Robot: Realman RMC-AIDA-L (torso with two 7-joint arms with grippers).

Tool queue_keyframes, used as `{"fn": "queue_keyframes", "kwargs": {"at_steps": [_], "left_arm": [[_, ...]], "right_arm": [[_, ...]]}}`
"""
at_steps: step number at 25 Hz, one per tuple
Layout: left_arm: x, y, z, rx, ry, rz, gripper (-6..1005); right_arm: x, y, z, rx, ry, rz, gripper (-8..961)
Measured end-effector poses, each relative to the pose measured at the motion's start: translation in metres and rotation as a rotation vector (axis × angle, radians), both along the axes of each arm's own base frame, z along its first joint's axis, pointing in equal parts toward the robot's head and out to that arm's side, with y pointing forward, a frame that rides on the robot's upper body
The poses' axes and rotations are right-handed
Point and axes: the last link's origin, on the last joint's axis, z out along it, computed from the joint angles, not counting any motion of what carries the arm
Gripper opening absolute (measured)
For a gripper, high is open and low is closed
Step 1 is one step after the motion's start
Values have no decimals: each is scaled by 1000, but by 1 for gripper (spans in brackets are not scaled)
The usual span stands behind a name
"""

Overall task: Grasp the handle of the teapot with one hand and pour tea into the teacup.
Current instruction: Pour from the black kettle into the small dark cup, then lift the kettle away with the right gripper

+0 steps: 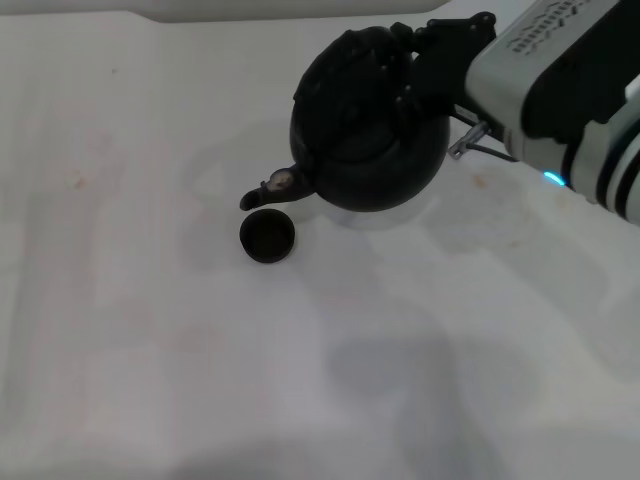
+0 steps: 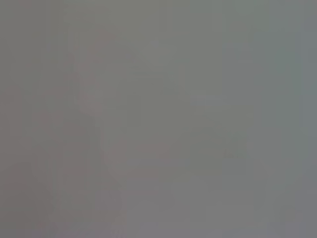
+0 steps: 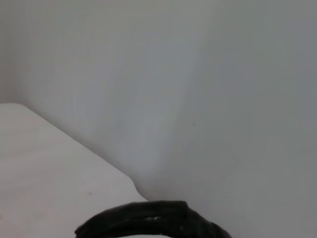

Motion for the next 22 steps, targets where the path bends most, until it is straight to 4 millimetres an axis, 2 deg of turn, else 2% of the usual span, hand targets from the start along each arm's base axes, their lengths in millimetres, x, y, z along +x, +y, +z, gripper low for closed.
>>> {"fn": "queue_keyframes", "kwargs": {"at_steps": [8, 22], "left_arm": [[0, 1, 0, -2, 0, 0, 882], [1, 3, -1, -4, -3, 0, 881]], "right_arm": [[-8, 1, -9, 11, -48, 36, 161], [-4, 4, -13, 55, -106, 75, 152]]}}
